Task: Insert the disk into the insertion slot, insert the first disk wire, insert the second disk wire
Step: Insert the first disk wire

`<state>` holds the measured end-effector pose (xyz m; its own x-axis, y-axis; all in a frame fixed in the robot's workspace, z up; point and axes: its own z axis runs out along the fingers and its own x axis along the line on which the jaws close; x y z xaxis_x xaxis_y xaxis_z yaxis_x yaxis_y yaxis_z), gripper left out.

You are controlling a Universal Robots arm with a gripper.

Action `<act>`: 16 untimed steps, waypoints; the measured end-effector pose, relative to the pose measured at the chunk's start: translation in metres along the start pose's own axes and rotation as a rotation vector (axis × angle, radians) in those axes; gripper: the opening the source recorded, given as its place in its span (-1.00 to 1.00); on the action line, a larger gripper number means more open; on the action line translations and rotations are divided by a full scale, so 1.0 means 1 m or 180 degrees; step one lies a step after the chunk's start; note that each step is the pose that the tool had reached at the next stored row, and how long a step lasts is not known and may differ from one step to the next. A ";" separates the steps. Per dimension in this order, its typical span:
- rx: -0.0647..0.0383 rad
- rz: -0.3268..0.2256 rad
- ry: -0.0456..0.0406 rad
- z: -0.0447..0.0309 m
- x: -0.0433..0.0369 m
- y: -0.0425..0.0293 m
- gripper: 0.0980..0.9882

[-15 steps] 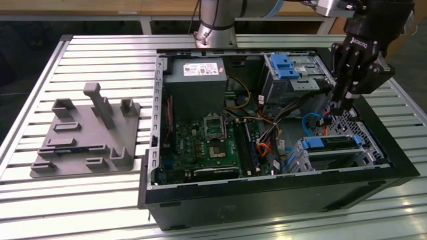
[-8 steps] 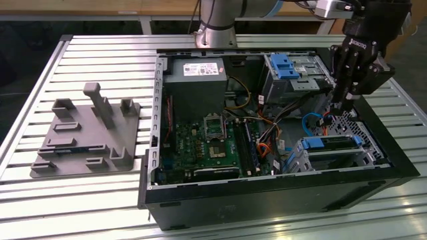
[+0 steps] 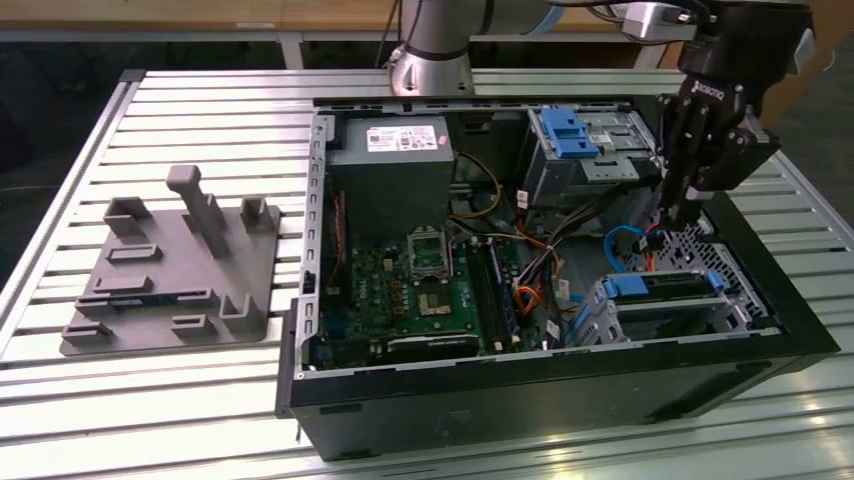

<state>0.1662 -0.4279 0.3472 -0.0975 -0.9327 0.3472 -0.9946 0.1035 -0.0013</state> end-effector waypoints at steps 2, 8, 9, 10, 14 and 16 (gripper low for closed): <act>0.0003 0.0002 0.0035 0.0008 -0.0005 -0.0010 -0.44; 0.0005 0.0015 0.0097 0.0055 -0.0024 -0.0016 -0.44; 0.0005 0.0017 0.0099 0.0061 -0.0027 -0.0016 -0.44; 0.0005 0.0018 0.0102 0.0064 -0.0030 -0.0016 -0.44; 0.0003 0.0021 0.0103 0.0069 -0.0044 -0.0017 -0.44; 0.0002 0.0025 0.0104 0.0071 -0.0047 -0.0025 -0.44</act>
<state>0.1690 -0.4263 0.3389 -0.1042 -0.9201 0.3776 -0.9939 0.1106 -0.0047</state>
